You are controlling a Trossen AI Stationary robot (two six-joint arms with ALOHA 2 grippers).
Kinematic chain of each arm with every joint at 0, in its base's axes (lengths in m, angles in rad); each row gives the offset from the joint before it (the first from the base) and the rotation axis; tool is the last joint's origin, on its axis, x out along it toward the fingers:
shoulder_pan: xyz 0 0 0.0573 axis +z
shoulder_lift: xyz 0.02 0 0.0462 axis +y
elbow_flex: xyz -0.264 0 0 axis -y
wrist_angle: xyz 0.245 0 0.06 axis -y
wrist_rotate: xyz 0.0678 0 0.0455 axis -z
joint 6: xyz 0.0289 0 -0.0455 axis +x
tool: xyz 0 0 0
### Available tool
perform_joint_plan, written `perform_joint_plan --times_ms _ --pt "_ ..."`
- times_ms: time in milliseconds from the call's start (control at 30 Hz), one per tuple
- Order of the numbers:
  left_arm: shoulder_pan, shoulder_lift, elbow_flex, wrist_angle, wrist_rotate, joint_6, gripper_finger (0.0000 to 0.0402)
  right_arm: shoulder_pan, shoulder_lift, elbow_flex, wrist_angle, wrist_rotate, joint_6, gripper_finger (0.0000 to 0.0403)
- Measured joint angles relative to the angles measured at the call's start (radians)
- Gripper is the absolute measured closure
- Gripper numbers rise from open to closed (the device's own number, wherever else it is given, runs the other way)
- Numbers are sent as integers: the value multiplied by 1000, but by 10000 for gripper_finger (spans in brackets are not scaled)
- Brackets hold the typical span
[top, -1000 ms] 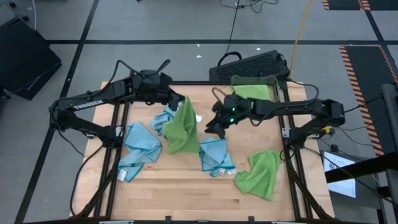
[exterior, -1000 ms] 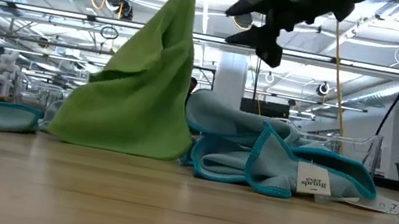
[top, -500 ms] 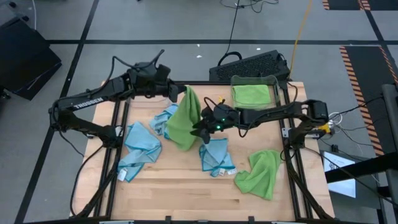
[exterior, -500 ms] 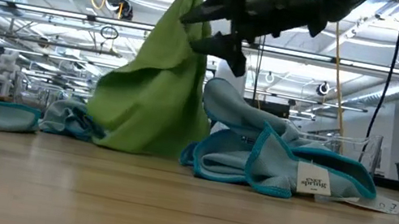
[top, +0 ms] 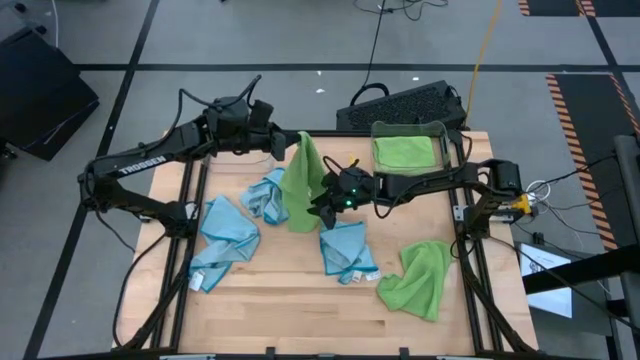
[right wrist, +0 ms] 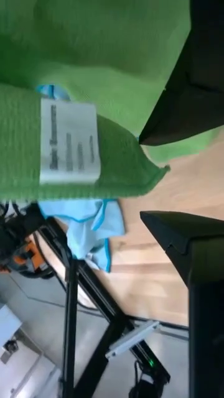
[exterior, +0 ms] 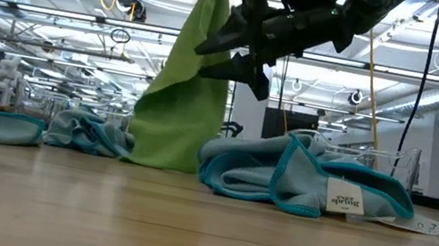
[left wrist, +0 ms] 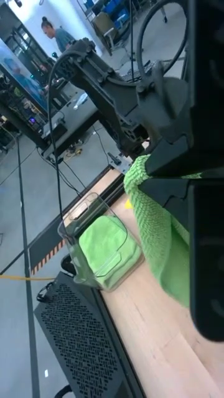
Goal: Sort microfiber towel by color & place in baskets
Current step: Fold the left green towel
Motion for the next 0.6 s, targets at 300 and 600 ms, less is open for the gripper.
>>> perform_joint_plan --times_ms 300,600 --pt "0 0 0 -1 0 0 397 -47 0 0 3 46 17 301" --pt "12 0 0 -4 4 10 399 -79 0 0 3 39 9 395"
